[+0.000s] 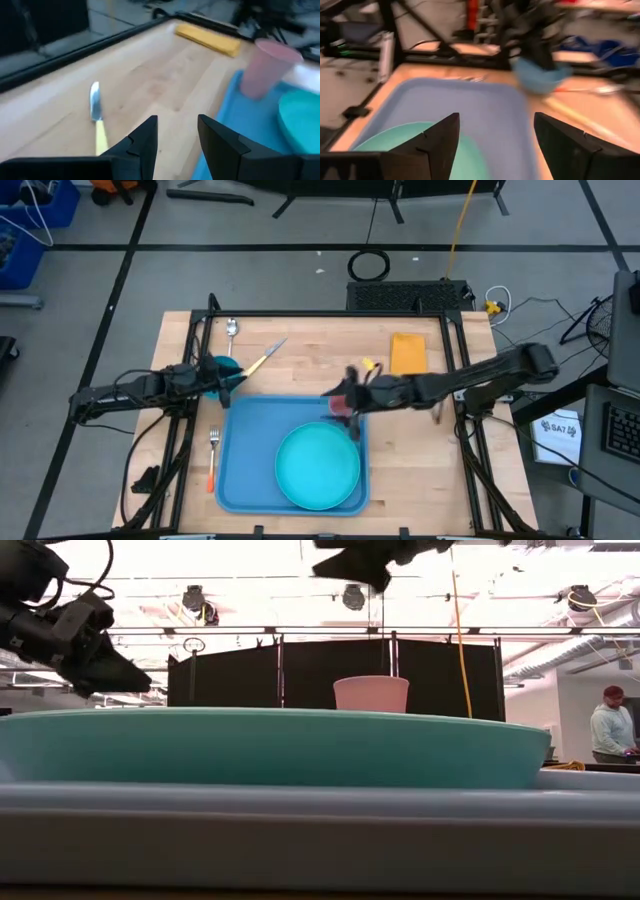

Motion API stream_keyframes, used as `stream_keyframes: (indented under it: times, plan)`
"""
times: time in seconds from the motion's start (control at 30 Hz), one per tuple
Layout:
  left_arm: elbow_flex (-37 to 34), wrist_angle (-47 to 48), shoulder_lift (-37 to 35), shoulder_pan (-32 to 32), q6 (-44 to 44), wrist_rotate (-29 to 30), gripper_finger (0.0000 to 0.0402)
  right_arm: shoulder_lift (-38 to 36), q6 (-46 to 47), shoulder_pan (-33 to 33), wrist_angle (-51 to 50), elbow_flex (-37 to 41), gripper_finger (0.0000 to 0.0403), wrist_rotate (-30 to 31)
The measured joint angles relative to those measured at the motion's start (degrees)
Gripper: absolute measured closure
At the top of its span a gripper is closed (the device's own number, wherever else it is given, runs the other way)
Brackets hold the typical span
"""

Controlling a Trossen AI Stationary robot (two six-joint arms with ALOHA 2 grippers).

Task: Set up tray
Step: Put the blue bowl on the light green plate

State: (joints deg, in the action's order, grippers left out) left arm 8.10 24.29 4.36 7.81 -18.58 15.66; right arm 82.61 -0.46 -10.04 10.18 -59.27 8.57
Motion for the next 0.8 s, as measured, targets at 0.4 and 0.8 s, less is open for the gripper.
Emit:
stream_keyframes:
  times: [0.4,0.8]
  plan:
    - [14.77,13.08,12.03,0.0,-22.24,3.83,0.0259,-22.09,-3.89,1.81,-10.42,10.35,0.0178,20.33]
    - [36.28,36.26,46.31,1.32,-25.99,0.82,0.0259,-37.18,-6.96,4.77,-7.96,23.82,0.0183,31.19]
